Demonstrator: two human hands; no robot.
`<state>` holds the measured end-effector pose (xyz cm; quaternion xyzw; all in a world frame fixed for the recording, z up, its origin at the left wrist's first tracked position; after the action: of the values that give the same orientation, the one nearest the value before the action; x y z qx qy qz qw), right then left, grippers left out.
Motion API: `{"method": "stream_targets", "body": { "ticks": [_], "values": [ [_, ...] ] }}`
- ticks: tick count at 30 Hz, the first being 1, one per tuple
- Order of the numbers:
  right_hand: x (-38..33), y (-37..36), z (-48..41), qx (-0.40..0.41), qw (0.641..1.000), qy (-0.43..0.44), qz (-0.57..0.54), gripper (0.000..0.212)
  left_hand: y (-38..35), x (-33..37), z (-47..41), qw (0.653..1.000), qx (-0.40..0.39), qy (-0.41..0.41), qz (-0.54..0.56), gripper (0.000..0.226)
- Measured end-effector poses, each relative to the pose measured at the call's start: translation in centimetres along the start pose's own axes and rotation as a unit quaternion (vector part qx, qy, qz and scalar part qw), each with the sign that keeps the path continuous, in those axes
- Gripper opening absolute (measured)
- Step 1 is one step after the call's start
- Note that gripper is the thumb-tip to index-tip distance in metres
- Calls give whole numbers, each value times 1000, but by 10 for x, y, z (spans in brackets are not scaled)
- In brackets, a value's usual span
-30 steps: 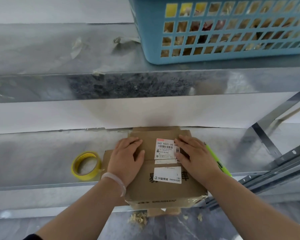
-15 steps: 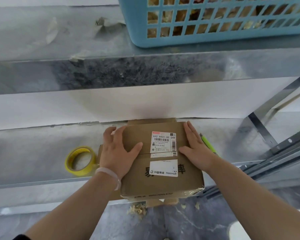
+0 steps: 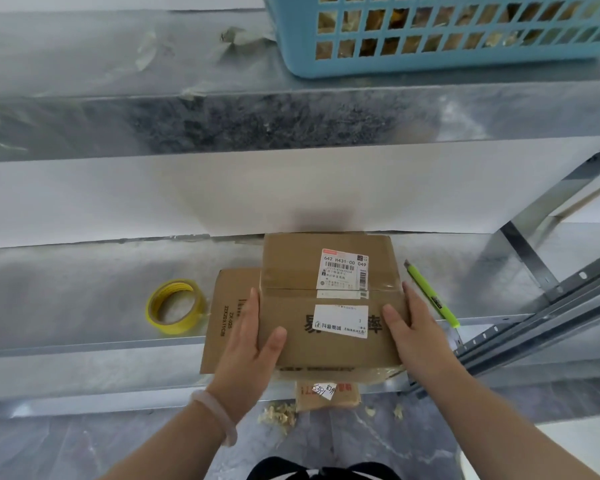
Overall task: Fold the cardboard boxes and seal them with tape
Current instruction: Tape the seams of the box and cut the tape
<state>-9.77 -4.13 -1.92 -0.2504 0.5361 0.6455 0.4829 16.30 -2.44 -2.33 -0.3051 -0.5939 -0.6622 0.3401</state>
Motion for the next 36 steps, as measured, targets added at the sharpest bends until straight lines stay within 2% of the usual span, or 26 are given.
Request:
{"method": "stream_targets", "body": {
  "ticks": [4,6,8,10,12,15,19,22,24,26,28,29,32,36],
  "values": [
    [2,-9,4,-37,999,-10,-30,35,-12,-7,5,997,-5,18,71,62],
    [2,-6,2,-41,997,-34,-62,30,-10,-4,2,995,-19,16,99,57],
    [1,-3,2,-35,994,-60,-81,33,-7,-2,-1,988,-28,34,146,49],
    [3,1,3,-31,990,-92,-105,46,-2,2,-5,974,-22,90,207,47],
    [0,3,6,-37,983,-108,-146,50,1,7,-9,968,-25,119,220,40],
    [-15,13,15,-20,979,-74,-189,30,10,19,-10,979,4,90,181,29],
    [-41,31,31,-13,984,-5,-179,6,28,39,2,979,34,14,200,39],
    [-53,42,42,-13,982,41,-182,25,42,52,15,981,51,-9,185,56],
    [-55,51,47,5,976,55,-210,39,50,54,22,976,57,-4,212,69],
    [-58,60,52,22,965,66,-253,44,57,58,28,961,50,12,271,62],
    [-62,67,57,25,954,76,-288,47,66,63,33,943,69,23,324,42],
    [-63,70,58,26,952,81,-295,49,72,64,35,938,83,24,335,43],
    [-69,73,65,14,959,99,-267,51,82,66,41,944,91,15,318,56],
    [-77,73,72,6,971,116,-207,45,92,73,53,950,105,-29,293,39]
  ]
}}
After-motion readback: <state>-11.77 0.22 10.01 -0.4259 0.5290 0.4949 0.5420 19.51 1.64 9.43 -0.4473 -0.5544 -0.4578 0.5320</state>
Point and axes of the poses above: each hand's wrist, its own z-axis away from the middle knuckle, its own y-axis out of the back of the hand, x = y × z, the point moved 7 cm from there along -z, towards the middle knuckle, and after that the axes turned 4 degrees about -z, right-handed, at the moved point
